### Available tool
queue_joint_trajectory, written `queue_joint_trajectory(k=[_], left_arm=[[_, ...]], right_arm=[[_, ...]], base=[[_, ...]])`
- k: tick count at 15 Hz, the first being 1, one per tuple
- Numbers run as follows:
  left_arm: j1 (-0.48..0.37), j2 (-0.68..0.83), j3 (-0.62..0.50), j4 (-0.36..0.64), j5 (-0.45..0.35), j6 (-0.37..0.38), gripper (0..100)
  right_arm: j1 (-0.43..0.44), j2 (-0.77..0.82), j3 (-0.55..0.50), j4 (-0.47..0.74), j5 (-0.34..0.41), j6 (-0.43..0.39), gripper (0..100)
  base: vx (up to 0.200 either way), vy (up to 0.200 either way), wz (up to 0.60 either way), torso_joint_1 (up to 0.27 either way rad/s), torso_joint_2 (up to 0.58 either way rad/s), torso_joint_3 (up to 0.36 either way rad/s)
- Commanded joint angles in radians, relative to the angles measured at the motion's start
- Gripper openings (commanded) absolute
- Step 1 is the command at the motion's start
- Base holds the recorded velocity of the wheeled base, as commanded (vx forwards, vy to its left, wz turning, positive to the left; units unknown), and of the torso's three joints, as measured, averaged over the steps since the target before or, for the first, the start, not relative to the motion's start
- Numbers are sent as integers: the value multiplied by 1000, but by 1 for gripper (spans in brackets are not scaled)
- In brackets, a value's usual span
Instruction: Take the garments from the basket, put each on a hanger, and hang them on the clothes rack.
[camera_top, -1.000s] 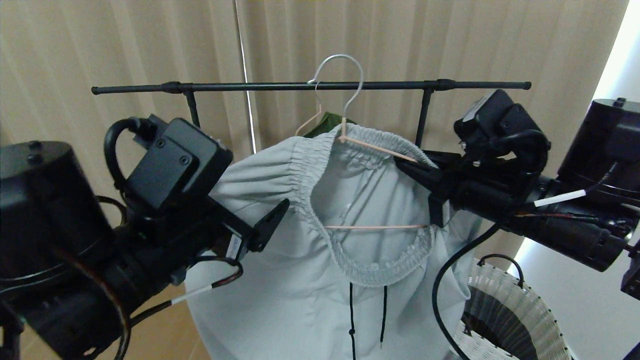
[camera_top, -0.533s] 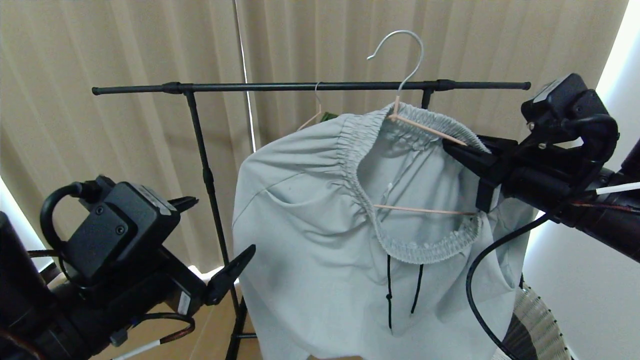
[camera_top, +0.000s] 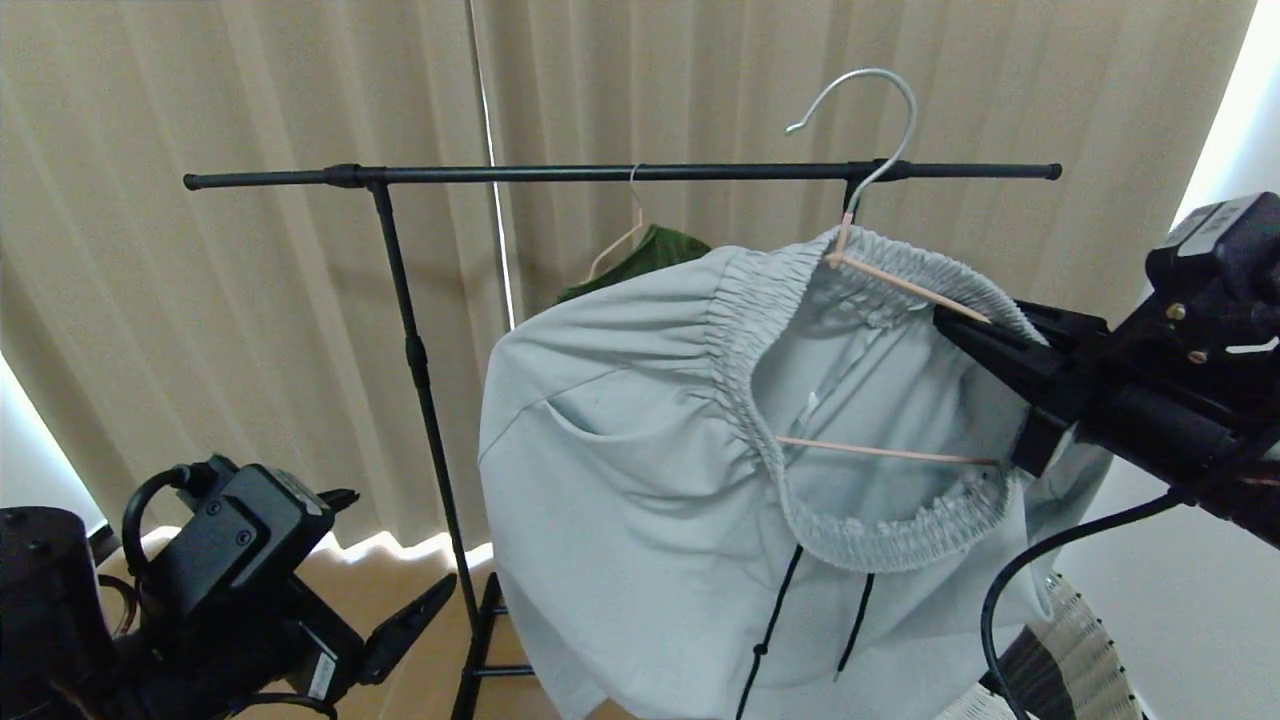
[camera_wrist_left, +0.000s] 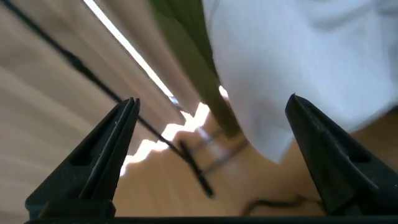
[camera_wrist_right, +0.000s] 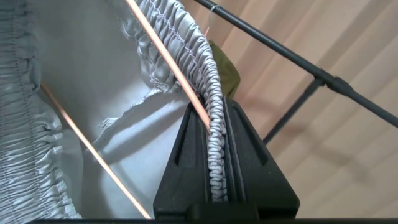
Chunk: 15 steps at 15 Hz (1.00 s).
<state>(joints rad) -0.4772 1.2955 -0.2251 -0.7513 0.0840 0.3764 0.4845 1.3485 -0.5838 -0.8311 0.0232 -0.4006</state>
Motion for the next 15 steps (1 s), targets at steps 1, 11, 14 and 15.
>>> queue_joint_trajectory(k=[1, 11, 14, 15], left_arm=[[6, 2, 32, -2, -3, -13, 100], [-3, 183, -77, -155, -17, -42, 100], [-1, 219, -76, -161, -18, -50, 100], [-3, 228, -80, -161, -18, -48, 100]], right_arm=[[0, -74, 53, 0, 1, 0, 0], [23, 40, 55, -37, 3, 37, 0], [25, 100, 30, -146, -2, 40, 0], [26, 100, 36, -151, 3, 40, 0]], base=[[0, 0, 0, 0, 0, 0], [0, 0, 0, 0, 0, 0], [0, 0, 0, 0, 0, 0], [0, 0, 0, 0, 0, 0]])
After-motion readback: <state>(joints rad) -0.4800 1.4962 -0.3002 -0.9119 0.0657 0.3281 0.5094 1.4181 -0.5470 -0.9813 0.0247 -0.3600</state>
